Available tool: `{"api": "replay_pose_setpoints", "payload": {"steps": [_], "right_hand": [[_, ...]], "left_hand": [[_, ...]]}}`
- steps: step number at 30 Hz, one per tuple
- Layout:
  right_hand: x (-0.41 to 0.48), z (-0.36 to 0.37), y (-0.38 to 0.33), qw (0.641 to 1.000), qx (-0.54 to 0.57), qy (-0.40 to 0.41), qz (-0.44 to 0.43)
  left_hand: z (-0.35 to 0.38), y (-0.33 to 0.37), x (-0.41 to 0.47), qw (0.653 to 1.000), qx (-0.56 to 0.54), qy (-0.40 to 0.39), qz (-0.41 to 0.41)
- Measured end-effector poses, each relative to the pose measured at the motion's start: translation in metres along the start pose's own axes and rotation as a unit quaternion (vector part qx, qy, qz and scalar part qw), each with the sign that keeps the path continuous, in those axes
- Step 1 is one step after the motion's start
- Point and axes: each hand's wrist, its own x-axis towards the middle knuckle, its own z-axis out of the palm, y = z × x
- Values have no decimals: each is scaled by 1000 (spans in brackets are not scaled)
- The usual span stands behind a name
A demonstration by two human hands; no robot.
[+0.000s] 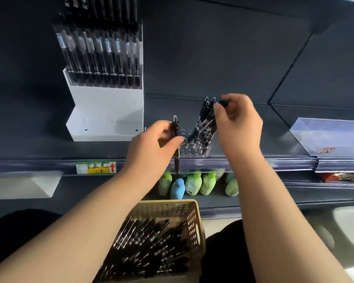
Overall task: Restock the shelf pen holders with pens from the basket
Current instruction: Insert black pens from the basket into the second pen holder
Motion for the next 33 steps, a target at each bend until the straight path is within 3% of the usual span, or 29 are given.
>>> {"api": "replay_pose_setpoints", "payload": {"steps": [12, 22, 33], "right_hand": [[42, 14, 19, 975, -162, -21, -148], [60, 9, 25, 985, -116, -56, -116], [61, 11, 26, 969, -184, -76, -146]], "left_hand": [[28, 23, 40, 999, -13, 50, 19], [44, 30, 54, 997, -8, 73, 15], [54, 32, 55, 998, -13, 62, 15]]}}
